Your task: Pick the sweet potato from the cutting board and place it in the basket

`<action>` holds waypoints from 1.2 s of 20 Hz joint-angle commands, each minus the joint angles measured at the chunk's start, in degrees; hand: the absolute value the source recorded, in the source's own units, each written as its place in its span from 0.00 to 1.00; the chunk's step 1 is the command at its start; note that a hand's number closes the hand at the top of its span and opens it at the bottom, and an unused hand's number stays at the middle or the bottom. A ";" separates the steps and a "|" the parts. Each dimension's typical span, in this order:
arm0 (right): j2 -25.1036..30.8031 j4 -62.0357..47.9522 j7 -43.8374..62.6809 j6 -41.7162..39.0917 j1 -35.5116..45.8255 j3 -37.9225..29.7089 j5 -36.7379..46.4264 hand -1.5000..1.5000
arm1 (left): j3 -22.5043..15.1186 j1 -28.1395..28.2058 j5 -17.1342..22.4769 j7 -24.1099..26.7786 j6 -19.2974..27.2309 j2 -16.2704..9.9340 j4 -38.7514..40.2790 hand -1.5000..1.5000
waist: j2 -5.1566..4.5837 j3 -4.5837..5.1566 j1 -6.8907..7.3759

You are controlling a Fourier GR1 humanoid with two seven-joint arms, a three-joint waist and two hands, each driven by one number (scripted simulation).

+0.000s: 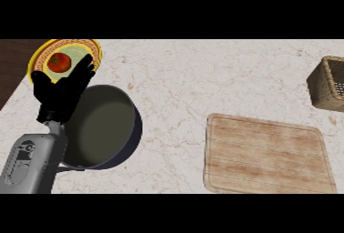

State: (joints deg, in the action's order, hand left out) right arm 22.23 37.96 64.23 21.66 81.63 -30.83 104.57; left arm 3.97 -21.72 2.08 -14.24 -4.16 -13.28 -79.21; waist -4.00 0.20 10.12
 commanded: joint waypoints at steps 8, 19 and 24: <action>4.89 -7.23 14.37 1.68 0.98 -4.07 9.59 1.00 | 0.72 0.42 0.42 -1.34 0.00 -0.28 0.37 0.50 | 0.32 -0.13 -1.42; 6.23 -9.47 11.81 7.47 -0.56 -9.98 10.86 1.00 | 3.13 3.12 0.72 2.25 -0.08 -1.22 2.45 0.50 | 1.20 -0.23 -3.83; 3.10 -9.80 13.20 11.42 -3.67 -11.23 12.44 1.00 | 2.72 4.30 0.59 1.83 -0.32 -1.02 1.72 0.50 | 1.84 -0.23 -4.73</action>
State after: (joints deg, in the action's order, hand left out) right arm 26.87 28.39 66.08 27.16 78.67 -41.04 116.36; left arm 6.57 -18.60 2.44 -12.30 -3.84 -14.11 -78.42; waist -2.31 -0.19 5.98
